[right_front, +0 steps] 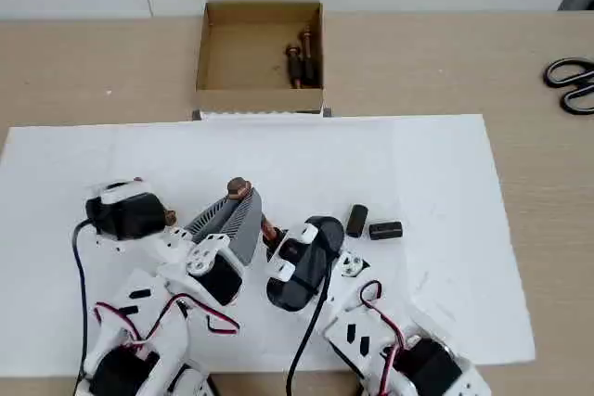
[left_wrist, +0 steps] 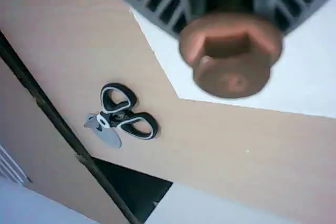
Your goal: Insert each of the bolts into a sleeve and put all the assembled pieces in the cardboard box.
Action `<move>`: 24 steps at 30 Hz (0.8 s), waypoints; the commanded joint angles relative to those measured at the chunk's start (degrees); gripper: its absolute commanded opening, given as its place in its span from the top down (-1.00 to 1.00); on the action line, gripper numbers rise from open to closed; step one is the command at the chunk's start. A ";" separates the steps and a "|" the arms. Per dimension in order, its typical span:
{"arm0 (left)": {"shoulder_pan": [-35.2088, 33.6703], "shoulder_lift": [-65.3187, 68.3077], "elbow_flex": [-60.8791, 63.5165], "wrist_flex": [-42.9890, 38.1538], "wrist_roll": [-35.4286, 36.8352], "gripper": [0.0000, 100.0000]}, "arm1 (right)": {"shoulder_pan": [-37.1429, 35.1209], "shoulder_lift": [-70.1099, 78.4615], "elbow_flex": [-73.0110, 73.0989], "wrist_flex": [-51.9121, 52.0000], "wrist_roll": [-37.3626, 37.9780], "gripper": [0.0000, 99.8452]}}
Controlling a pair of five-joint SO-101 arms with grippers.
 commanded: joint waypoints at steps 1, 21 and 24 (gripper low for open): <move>-0.09 -0.35 0.48 -1.49 -1.32 0.99 | -0.40 -0.40 -1.14 -2.24 0.53 0.99; 5.71 -0.09 -5.14 13.71 -8.09 0.99 | -0.13 -0.48 -1.23 -5.76 0.70 0.99; 5.71 0.00 -4.35 15.21 -8.70 0.99 | -0.13 -0.48 -1.23 -7.43 0.79 0.99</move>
